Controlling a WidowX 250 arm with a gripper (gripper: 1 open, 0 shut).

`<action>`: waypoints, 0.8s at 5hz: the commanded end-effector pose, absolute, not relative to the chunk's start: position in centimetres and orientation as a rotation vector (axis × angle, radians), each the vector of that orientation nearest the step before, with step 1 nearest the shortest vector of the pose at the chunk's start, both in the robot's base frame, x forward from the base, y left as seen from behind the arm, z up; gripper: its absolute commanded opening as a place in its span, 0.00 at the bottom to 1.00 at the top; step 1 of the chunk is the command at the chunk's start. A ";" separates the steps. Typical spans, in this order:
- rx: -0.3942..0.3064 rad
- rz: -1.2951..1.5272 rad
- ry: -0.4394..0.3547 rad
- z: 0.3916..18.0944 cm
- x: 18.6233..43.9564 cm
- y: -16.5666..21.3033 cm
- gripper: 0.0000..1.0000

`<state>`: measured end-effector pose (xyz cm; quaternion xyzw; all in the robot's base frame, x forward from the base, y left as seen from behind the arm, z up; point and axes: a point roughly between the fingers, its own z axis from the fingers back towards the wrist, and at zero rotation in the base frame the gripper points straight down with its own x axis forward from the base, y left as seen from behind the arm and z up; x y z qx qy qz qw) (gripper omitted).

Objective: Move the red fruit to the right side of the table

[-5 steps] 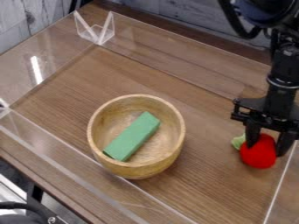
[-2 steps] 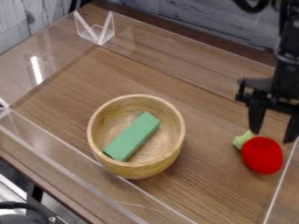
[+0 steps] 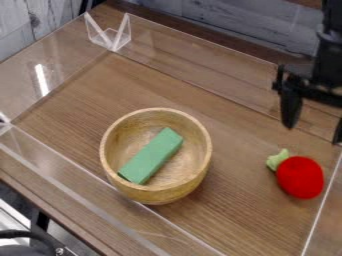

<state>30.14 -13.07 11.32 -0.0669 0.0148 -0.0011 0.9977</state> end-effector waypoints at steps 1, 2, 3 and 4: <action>-0.151 0.005 -0.076 15.7 30.6 -11.6 1.00; -0.146 0.011 -0.109 17.3 30.4 -9.9 1.00; -0.125 -0.032 -0.136 16.3 30.5 -7.8 1.00; -0.105 -0.069 -0.159 15.0 30.7 -6.5 1.00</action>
